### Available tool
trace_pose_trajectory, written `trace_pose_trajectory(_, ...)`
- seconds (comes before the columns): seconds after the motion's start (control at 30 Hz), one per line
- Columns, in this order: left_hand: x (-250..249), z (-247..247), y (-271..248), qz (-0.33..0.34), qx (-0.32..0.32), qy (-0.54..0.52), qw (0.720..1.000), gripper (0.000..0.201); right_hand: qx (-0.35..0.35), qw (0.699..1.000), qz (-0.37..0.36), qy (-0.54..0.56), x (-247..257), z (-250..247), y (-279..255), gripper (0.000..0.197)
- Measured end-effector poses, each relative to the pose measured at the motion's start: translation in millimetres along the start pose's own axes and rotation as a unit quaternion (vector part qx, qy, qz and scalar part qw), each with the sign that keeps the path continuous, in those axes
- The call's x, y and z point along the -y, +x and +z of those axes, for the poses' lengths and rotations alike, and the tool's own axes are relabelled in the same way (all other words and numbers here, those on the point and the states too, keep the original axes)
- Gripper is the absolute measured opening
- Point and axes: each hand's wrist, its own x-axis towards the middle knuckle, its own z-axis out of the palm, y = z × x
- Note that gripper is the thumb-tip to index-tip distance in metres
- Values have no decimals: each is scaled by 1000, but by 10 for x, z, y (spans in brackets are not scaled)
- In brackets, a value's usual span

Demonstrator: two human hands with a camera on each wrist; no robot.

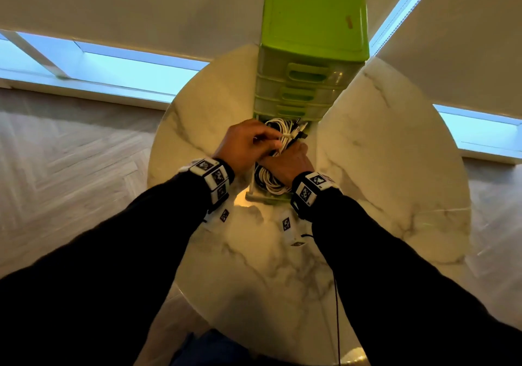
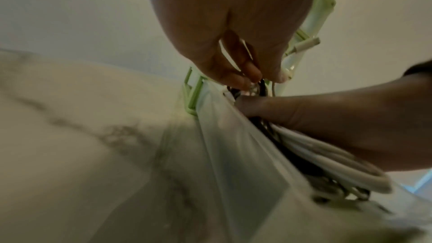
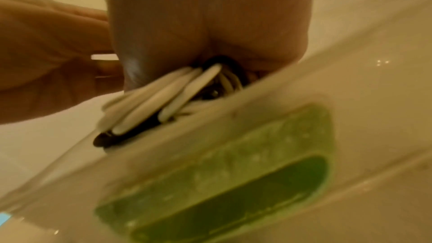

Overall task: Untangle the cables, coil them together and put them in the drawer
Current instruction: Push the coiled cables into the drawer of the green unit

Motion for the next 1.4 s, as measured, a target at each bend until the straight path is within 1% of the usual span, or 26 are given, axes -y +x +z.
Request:
trace_pose_trajectory(0.03,1,51,98,13,7,14,1000,21,10,1000,2,-2,1,0,6,128)
trace_pose_trajectory(0.1,20,150,252,11,16,38,999,21,19,1000,1,-2,-46,6,20,128)
trace_pose_trajectory(0.13,23,196,303,1,21,43,999,25,17,1000,-2,2,-90,17,31,122)
trace_pose_trajectory(0.2,9,276,379,-22,32,59,998,38,-13,999,-23,17,-167,7,-8,98)
trace_pose_trajectory(0.23,4,310,413,-26,41,76,996,42,-38,998,-35,24,-223,16,-19,90)
trace_pose_trajectory(0.27,6,329,440,-28,50,100,993,44,-61,996,-58,32,-266,28,-43,88)
trace_pose_trajectory(0.3,7,342,464,-30,58,122,990,44,-78,993,-80,36,-293,30,-99,91)
trace_pose_trajectory(0.37,7,352,502,-41,70,146,986,42,-124,985,-114,36,-328,48,-177,107)
trace_pose_trajectory(0.43,-10,341,506,-41,74,152,985,36,-151,979,-139,-16,-285,16,-232,121)
trace_pose_trajectory(0.47,-17,333,495,-34,77,154,984,33,-149,976,-155,-42,-280,5,-216,123)
trace_pose_trajectory(0.6,6,295,471,-6,104,145,984,37,-66,971,-216,-77,-266,-147,-122,117)
trace_pose_trajectory(0.67,56,266,485,4,115,143,983,42,-40,966,-220,-131,-241,-209,-73,113)
trace_pose_trajectory(0.73,119,222,472,21,122,153,980,48,-5,959,-200,-202,-184,-287,-35,116)
trace_pose_trajectory(0.8,161,184,431,69,120,186,973,50,21,946,-196,-257,-109,-402,-26,114)
trace_pose_trajectory(0.87,197,148,377,119,104,256,954,50,37,936,-202,-285,-58,-435,-22,107)
trace_pose_trajectory(0.9,221,136,355,139,93,281,945,53,36,935,-202,-291,-50,-404,-34,107)
trace_pose_trajectory(0.93,246,126,340,157,88,291,940,55,30,937,-196,-287,-60,-340,-37,112)
trace_pose_trajectory(1.0,301,132,320,190,76,303,931,52,-2,952,-181,-245,-120,-189,-11,122)
trace_pose_trajectory(1.03,312,146,304,195,74,318,925,51,-21,957,-185,-224,-170,-126,-2,122)
trace_pose_trajectory(1.13,313,161,277,174,83,352,916,51,-69,945,-234,-216,-321,-16,-51,103)
trace_pose_trajectory(1.2,311,119,289,158,115,341,920,54,-88,928,-281,-228,-424,32,-123,92)
trace_pose_trajectory(1.23,325,85,304,162,133,333,919,56,-88,921,-298,-236,-476,54,-153,91)
trace_pose_trajectory(1.27,341,47,323,169,149,320,920,56,-82,915,-309,-245,-525,70,-163,94)
trace_pose_trajectory(1.33,389,-19,359,197,164,284,924,51,-74,907,-319,-266,-564,52,-156,112)
trace_pose_trajectory(1.37,432,-40,368,216,154,266,927,46,-64,905,-317,-277,-553,29,-153,123)
trace_pose_trajectory(1.4,467,-45,369,233,126,251,931,41,-45,905,-310,-288,-529,0,-149,132)
